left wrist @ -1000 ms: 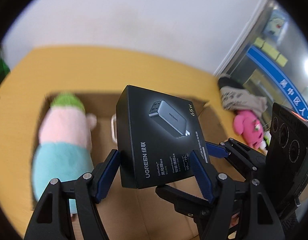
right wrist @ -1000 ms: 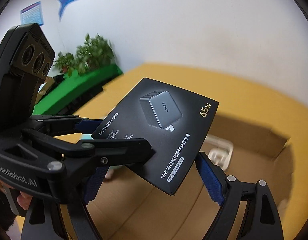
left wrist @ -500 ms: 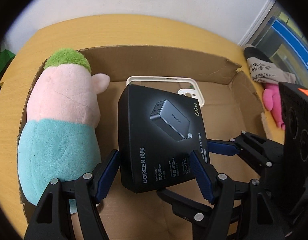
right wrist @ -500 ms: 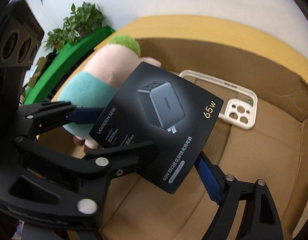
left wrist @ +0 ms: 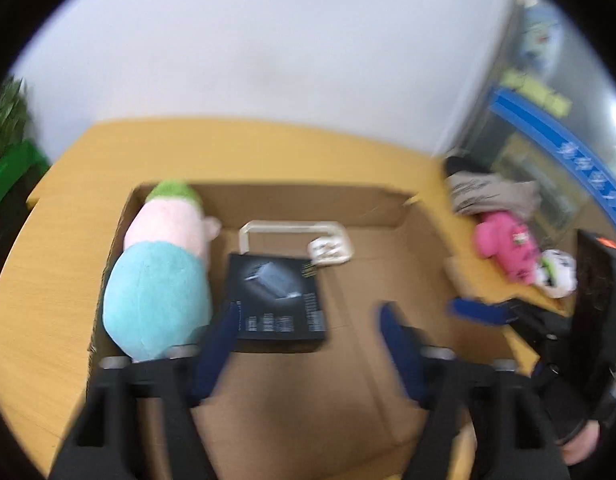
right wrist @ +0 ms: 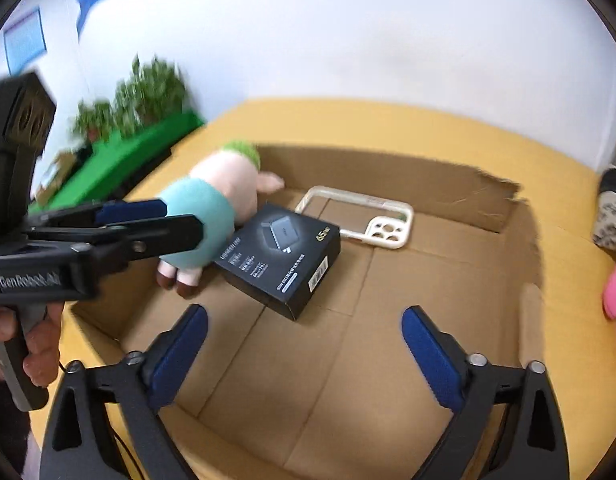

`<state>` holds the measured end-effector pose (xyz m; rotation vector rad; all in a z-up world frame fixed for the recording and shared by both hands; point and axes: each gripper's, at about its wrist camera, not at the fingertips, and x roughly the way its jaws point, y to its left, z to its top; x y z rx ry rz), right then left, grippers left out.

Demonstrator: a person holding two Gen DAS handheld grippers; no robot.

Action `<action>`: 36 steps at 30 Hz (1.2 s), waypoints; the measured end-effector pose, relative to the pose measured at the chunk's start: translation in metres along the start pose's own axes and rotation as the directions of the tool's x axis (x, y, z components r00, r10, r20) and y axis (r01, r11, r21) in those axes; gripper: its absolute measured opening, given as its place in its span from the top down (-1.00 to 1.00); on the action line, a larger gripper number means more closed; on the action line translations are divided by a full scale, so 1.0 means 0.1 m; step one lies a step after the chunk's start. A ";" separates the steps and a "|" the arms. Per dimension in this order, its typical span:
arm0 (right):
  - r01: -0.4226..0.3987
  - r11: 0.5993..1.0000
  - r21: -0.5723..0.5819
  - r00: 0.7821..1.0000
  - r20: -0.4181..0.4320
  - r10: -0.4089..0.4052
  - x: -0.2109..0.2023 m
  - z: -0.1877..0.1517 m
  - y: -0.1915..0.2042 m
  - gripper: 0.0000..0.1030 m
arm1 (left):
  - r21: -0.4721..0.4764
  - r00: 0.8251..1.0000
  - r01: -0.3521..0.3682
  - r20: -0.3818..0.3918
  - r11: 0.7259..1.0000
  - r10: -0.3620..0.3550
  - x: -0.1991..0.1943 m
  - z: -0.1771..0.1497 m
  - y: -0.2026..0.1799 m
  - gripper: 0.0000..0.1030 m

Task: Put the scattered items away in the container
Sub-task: 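Open both grippers to release the charger box and withdraw them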

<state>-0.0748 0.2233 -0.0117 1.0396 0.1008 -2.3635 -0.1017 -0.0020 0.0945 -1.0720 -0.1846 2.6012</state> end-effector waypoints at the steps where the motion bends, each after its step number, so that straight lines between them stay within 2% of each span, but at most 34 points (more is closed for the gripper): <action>1: -0.002 1.000 0.007 1.000 0.013 0.002 -0.07 -0.03 0.04 0.64 | 0.027 1.000 -0.007 -0.010 1.000 0.007 -0.04 -0.04 -0.10 0.92; 2: -0.001 1.000 0.022 1.000 0.015 0.000 -0.15 -0.08 0.04 0.91 | 0.037 1.000 -0.013 -0.012 0.999 0.013 -0.08 -0.09 -0.17 0.95; 4: -0.009 0.999 0.050 1.000 0.030 0.007 -0.31 -0.18 0.03 0.92 | 0.066 1.000 -0.015 0.010 0.998 0.014 -0.19 -0.18 -0.32 0.95; 5: -0.017 0.998 0.053 0.999 0.033 0.015 -0.36 -0.21 0.04 0.77 | 0.078 0.999 -0.029 0.022 0.996 0.028 -0.23 -0.21 -0.37 0.79; 6: -0.016 0.998 0.055 0.999 0.031 0.015 -0.42 -0.24 0.05 -0.10 | 0.091 0.998 -0.052 0.034 0.995 0.049 -0.27 -0.24 -0.45 0.58; 7: -0.004 0.998 0.056 0.999 0.033 0.002 -0.47 -0.26 0.05 -1.00 | 0.098 0.996 -0.073 0.048 0.992 0.069 -0.30 -0.26 -0.52 -0.12; 8: 0.017 0.999 0.051 0.998 0.055 -0.019 -0.55 -0.30 0.06 -0.95 | 0.100 0.995 -0.084 0.069 0.991 0.077 -0.30 -0.27 -0.60 -0.70; 10: 0.013 0.999 0.034 0.996 0.083 -0.016 -0.67 -0.34 0.10 -0.93 | 0.093 0.986 -0.090 0.147 0.992 0.075 -0.42 -0.33 -0.68 -0.72; 11: 0.010 1.000 0.029 0.996 0.088 -0.012 -0.73 -0.35 0.10 -0.90 | 0.090 0.985 -0.077 0.161 0.993 0.062 -0.47 -0.35 -0.70 -0.72; 12: 0.011 1.000 0.024 0.995 0.096 -0.013 -0.78 -0.37 0.11 -0.73 | 0.082 0.986 -0.055 0.164 0.995 0.041 -0.50 -0.36 -0.71 -0.68; 13: 0.011 1.000 0.019 0.995 0.097 -0.012 -0.83 -0.39 0.11 -0.27 | 0.069 0.987 -0.023 0.163 0.997 0.012 -0.53 -0.39 -0.71 -0.02; 14: 0.009 1.000 0.019 0.996 0.091 -0.011 -0.85 -0.41 0.11 0.08 | 0.053 0.990 0.009 0.140 0.999 -0.017 -0.53 -0.40 -0.71 0.91; 15: 0.009 1.000 0.023 0.997 0.082 -0.010 -0.86 -0.42 0.10 0.67 | 0.039 0.995 0.026 0.090 0.999 -0.030 -0.48 -0.40 -0.70 0.85; 16: 0.007 1.000 0.025 0.997 0.073 -0.008 -0.87 -0.44 0.10 0.69 | 0.025 0.998 0.019 0.063 1.000 -0.020 -0.44 -0.41 -0.69 0.93; 17: 0.008 1.000 0.024 0.997 0.072 -0.010 -0.88 -0.46 0.10 0.69 | 0.022 0.998 0.004 0.066 1.000 -0.005 -0.43 -0.43 -0.68 0.93; 18: 0.011 1.000 0.025 0.997 0.075 -0.013 -0.90 -0.48 0.10 0.56 | 0.017 0.997 -0.015 0.077 1.000 0.014 -0.44 -0.46 -0.68 0.92; 19: 0.020 0.999 0.033 0.997 0.078 -0.022 -0.92 -0.50 0.11 -0.12 | 0.006 0.996 -0.040 0.084 0.999 0.039 -0.45 -0.47 -0.67 0.72; 20: 0.031 0.999 0.043 0.996 0.084 -0.035 -0.95 -0.52 0.10 -0.58 | -0.009 0.994 -0.065 0.083 0.998 0.066 -0.46 -0.49 -0.65 0.15; 21: 0.037 0.998 0.045 0.995 0.095 -0.041 -0.97 -0.54 0.11 -1.00 | -0.026 0.993 -0.085 0.083 0.996 0.087 -0.48 -0.50 -0.64 -0.22; 22: 0.047 0.998 0.042 0.991 0.120 -0.052 -1.02 -0.56 0.12 -0.98 | -0.038 0.990 -0.095 0.097 0.995 0.098 -0.52 -0.52 -0.63 -0.68; 25: 0.061 0.998 0.035 0.990 0.122 -0.065 -1.08 -0.60 0.13 -0.98 | -0.039 0.984 -0.084 0.151 0.996 0.089 -0.63 -0.59 -0.65 -0.68; 30: 0.100 0.994 0.031 0.988 0.113 -0.103 -1.19 -0.78 -0.01 -0.99 | -0.018 0.992 -0.041 0.116 0.999 0.043 -0.62 -0.75 -0.73 -0.68; 33: 0.164 0.986 0.038 0.983 0.072 -0.166 -1.28 -1.11 -0.35 -0.99 | -0.003 0.997 -0.017 0.078 1.000 0.017 -0.56 -0.90 -0.80 -0.68; 36: 0.224 0.969 0.108 0.975 -0.022 -0.223 -1.31 -1.54 -0.82 -0.99 | 0.009 0.999 0.017 0.047 1.000 -0.018 -0.47 -1.05 -0.91 -0.68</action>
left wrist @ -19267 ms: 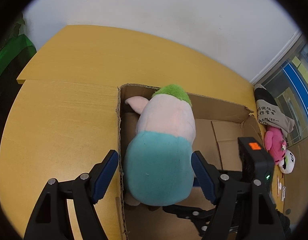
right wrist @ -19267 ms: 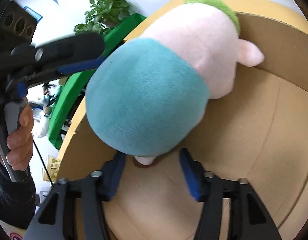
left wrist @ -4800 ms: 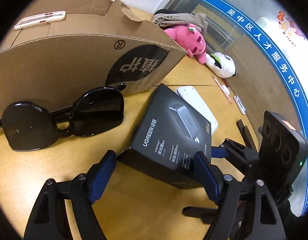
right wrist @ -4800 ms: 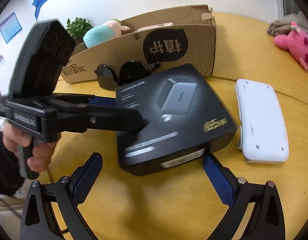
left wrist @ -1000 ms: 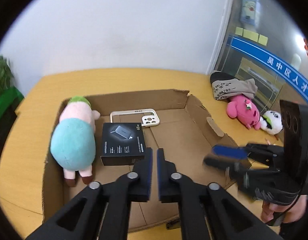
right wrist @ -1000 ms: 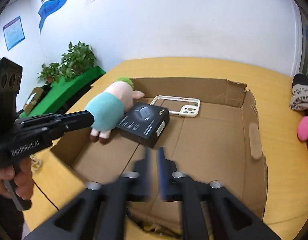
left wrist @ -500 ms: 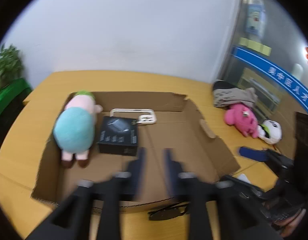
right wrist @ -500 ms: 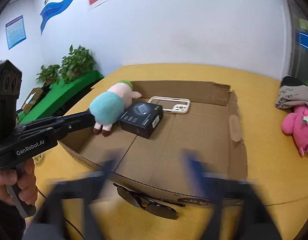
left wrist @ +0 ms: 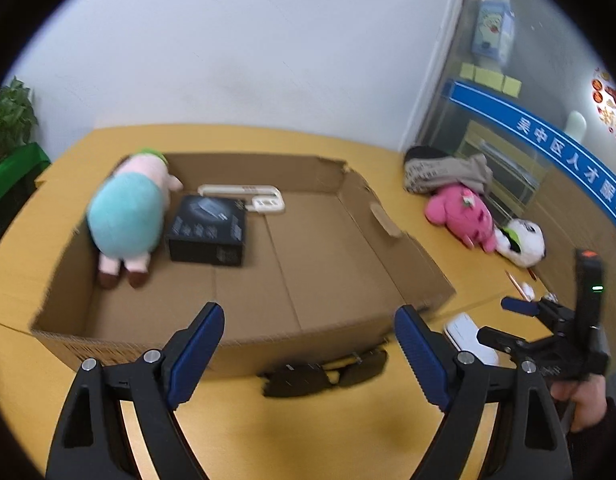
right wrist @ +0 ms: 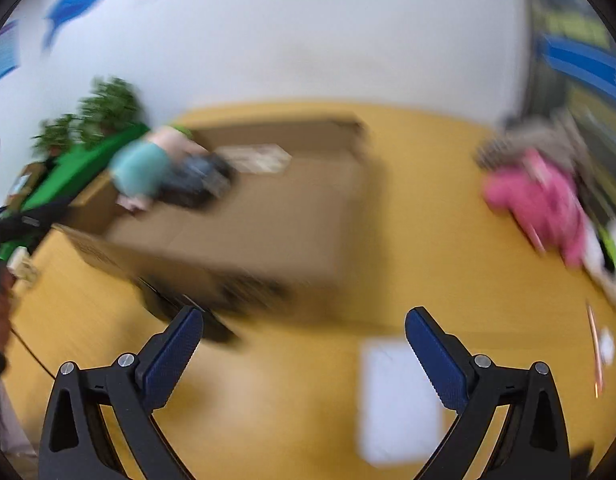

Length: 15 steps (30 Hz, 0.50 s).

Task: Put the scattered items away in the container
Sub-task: 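Open both grippers to release the charger box and withdraw them, then close the right gripper on the white power bank's sides and lift it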

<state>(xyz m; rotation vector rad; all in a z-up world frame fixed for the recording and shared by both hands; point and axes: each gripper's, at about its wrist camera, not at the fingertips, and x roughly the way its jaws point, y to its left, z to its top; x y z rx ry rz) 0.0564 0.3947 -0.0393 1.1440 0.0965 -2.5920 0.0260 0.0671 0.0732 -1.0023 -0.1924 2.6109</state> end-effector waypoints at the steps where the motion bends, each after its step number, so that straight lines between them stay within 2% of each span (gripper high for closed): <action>1: 0.038 0.999 0.033 0.998 -0.046 -0.036 0.07 -0.15 -0.20 -0.99 | 0.003 1.000 0.018 -0.012 1.000 -0.018 0.04 -0.04 -0.04 -0.68; 4: 0.094 0.989 0.118 0.988 -0.131 -0.078 0.19 -0.46 -0.59 -0.99 | 0.004 0.997 0.059 -0.051 0.998 -0.058 0.20 -0.14 -0.17 -0.68; 6: 0.069 0.983 0.172 0.989 -0.145 -0.044 0.22 -0.56 -0.71 -0.99 | -0.005 0.992 0.086 -0.090 0.996 -0.086 0.31 -0.19 -0.26 -0.68; 9: 0.065 0.987 0.144 0.985 -0.165 -0.041 0.31 -0.64 -0.67 -0.95 | -0.004 0.983 0.128 -0.134 0.992 -0.127 0.45 -0.26 -0.41 -0.68; 12: 0.087 0.989 0.123 0.975 -0.215 -0.059 0.47 -0.72 -0.64 -0.80 | 0.002 0.976 0.163 -0.150 0.987 -0.160 0.52 -0.30 -0.52 -0.68; 15: 0.112 0.987 0.113 0.974 -0.212 -0.087 0.48 -0.78 -0.64 -0.71 | 0.004 0.966 0.197 -0.171 0.980 -0.194 0.59 -0.35 -0.60 -0.68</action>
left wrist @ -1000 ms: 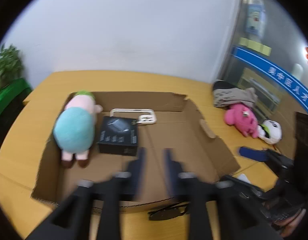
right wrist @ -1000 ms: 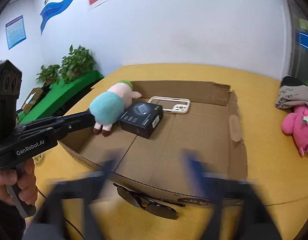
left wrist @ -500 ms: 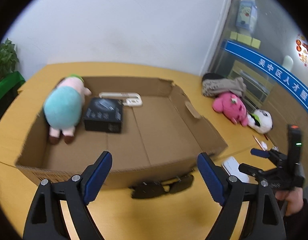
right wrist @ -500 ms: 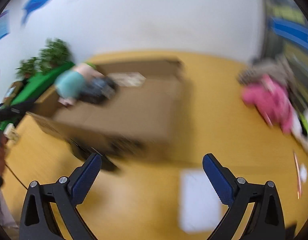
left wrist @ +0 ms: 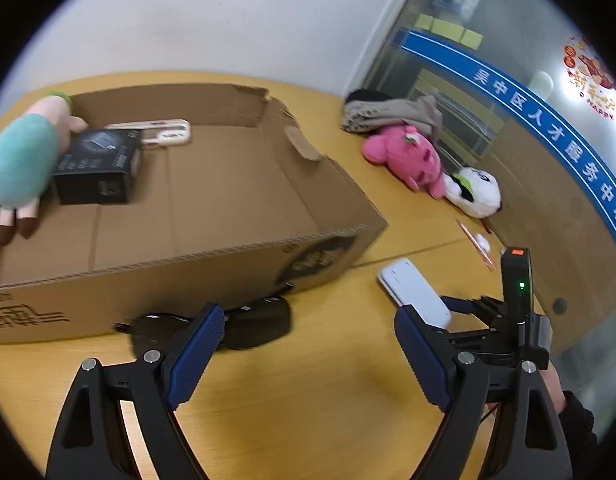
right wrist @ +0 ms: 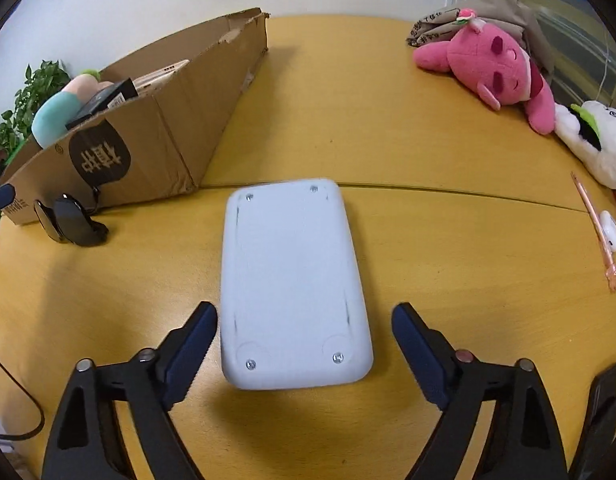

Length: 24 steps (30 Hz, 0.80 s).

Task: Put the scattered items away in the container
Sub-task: 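Close the right gripper on the white power bank's sides and lift it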

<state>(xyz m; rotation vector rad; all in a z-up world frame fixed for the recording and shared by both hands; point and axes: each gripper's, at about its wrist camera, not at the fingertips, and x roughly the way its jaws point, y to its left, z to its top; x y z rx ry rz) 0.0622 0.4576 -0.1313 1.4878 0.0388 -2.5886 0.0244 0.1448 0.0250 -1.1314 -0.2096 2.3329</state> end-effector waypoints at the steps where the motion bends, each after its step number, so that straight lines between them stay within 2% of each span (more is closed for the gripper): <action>1: 0.009 1.000 -0.009 1.000 0.003 -0.009 -0.02 -0.02 0.01 -0.58 | 0.003 1.000 0.009 -0.008 1.000 -0.009 0.04 -0.01 -0.02 -0.68; 3: 0.009 1.000 -0.023 1.000 0.012 -0.009 -0.04 -0.03 0.06 -0.40 | -0.002 0.999 0.039 -0.024 0.999 -0.039 0.13 -0.02 -0.06 -0.68; 7: -0.007 1.000 -0.013 1.000 0.020 0.007 -0.09 -0.11 0.16 -0.39 | -0.024 0.986 0.133 -0.094 0.991 -0.135 0.42 -0.03 -0.17 -0.68; 12: -0.034 0.999 -0.004 0.999 0.033 0.035 -0.17 -0.29 0.40 -0.39 | -0.051 0.951 0.210 -0.223 0.976 -0.216 0.87 -0.11 -0.39 -0.67; 15: -0.060 0.998 0.005 0.997 0.038 0.060 -0.21 -0.38 0.54 -0.39 | -0.072 0.929 0.215 -0.293 0.974 -0.226 1.11 -0.18 -0.46 -0.55; 16: -0.072 0.997 0.009 0.997 0.042 0.071 -0.22 -0.41 0.57 -0.39 | -0.084 0.923 0.223 -0.301 0.971 -0.238 1.15 -0.21 -0.47 -0.48; 17: -0.079 0.997 0.010 0.996 0.045 0.078 -0.23 -0.42 0.59 -0.39 | -0.082 0.925 0.238 -0.283 0.968 -0.252 1.16 -0.22 -0.48 -0.32; 18: -0.084 0.996 0.008 0.995 0.047 0.083 -0.25 -0.45 0.62 -0.39 | -0.087 0.921 0.242 -0.292 0.966 -0.257 1.18 -0.22 -0.49 -0.14; 19: -0.092 0.996 0.007 0.995 0.051 0.091 -0.26 -0.47 0.65 -0.39 | -0.089 0.921 0.229 -0.303 0.969 -0.245 1.21 -0.23 -0.49 0.12; 20: -0.094 0.996 0.005 0.994 0.054 0.094 -0.27 -0.49 0.67 -0.37 | -0.082 0.928 0.205 -0.300 0.975 -0.221 1.21 -0.24 -0.48 0.20; 22: -0.094 0.995 0.011 0.994 0.059 0.093 -0.29 -0.52 0.69 -0.36 | -0.106 0.925 0.218 -0.295 0.970 -0.240 1.20 -0.24 -0.43 0.26; 24: -0.107 0.994 0.025 0.992 0.067 0.105 -0.31 -0.54 0.70 -0.36 | -0.113 0.929 0.219 -0.280 0.969 -0.243 1.15 -0.23 -0.40 0.32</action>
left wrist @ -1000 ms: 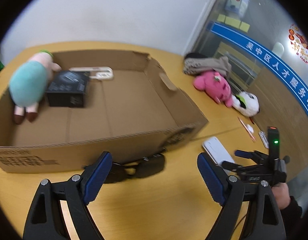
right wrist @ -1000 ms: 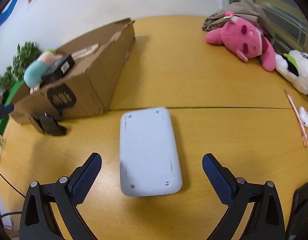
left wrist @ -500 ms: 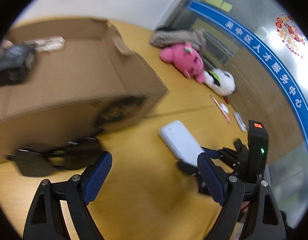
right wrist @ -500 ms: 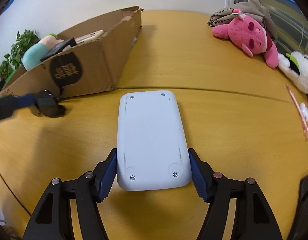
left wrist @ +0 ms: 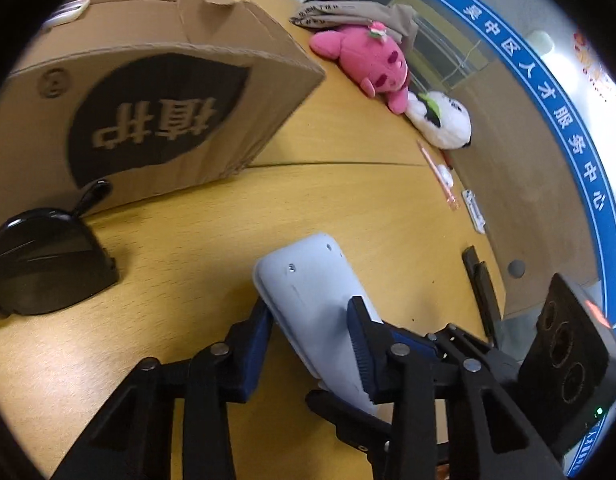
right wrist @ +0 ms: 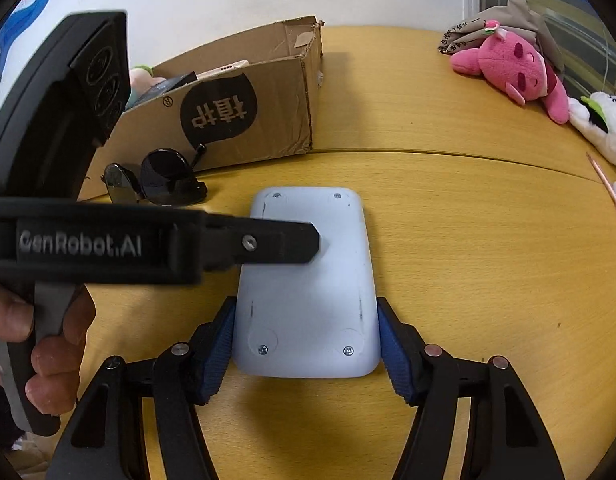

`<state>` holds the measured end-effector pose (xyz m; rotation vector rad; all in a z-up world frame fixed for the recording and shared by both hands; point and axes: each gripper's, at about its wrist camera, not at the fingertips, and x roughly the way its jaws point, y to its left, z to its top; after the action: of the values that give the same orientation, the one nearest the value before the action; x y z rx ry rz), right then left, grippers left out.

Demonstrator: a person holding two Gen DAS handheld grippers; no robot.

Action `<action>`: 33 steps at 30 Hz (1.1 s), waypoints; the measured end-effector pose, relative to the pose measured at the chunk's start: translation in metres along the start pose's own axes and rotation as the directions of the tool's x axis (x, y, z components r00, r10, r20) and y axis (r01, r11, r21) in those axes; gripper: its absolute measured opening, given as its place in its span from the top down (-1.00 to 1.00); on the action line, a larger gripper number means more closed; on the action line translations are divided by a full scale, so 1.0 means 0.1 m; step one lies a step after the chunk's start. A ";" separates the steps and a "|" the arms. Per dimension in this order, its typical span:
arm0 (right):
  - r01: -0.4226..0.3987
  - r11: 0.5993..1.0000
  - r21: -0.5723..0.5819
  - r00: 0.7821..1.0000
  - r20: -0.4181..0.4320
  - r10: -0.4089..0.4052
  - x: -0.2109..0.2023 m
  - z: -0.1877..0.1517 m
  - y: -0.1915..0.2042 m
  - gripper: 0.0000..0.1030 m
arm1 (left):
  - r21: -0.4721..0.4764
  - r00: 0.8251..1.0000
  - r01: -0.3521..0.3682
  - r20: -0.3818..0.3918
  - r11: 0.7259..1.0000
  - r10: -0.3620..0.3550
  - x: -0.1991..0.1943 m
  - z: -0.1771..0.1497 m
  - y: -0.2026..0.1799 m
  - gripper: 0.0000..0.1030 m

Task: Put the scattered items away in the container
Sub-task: 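Close the right gripper on the white power bank's sides and lift it, then carry the white power bank with the right gripper over the cardboard box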

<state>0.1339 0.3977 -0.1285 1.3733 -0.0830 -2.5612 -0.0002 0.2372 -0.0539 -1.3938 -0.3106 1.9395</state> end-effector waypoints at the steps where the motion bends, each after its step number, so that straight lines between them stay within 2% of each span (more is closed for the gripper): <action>1: -0.015 1.000 0.014 1.000 0.005 0.014 -0.01 -0.01 0.01 -0.36 | 0.003 1.000 -0.005 0.004 1.000 0.005 -0.03 0.01 0.00 0.32; 6: -0.024 1.000 -0.011 0.999 0.044 0.024 -0.12 0.03 0.16 -0.36 | 0.025 0.999 -0.009 0.051 1.000 0.008 -0.34 0.07 -0.05 0.33; 12: -0.023 0.997 -0.071 0.987 0.156 0.034 -0.50 0.36 0.41 -0.36 | 0.103 0.985 -0.024 0.175 0.994 0.006 -0.94 0.35 -0.28 0.33; 16: -0.007 0.991 -0.130 0.968 0.247 0.039 -0.76 0.82 0.58 -0.36 | 0.157 0.964 -0.046 0.266 0.987 0.002 -1.40 0.70 -0.40 0.33; 19: 0.001 0.986 -0.169 0.951 0.305 0.051 -0.92 1.24 0.71 -0.36 | 0.187 0.940 -0.078 0.342 0.979 0.009 -1.77 1.02 -0.49 0.33; 24: -0.006 0.977 -0.213 0.920 0.383 0.089 -1.14 1.96 0.90 -0.36 | 0.201 0.905 -0.121 0.424 0.972 0.025 -2.27 1.60 -0.55 0.33; 29: -0.017 0.971 -0.239 0.906 0.406 0.116 -1.17 2.58 1.08 -0.36 | 0.198 0.895 -0.141 0.444 0.970 0.039 -2.50 2.06 -0.46 0.33; 33: -0.038 0.971 -0.237 0.914 0.385 0.129 -0.99 2.97 1.11 -0.36 | 0.174 0.900 -0.154 0.432 0.973 0.065 -2.46 2.39 -0.26 0.33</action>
<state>-0.0395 0.2946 0.1356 0.7377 0.0766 -2.6399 -0.1647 0.1406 0.2323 -0.8638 -0.2267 2.2927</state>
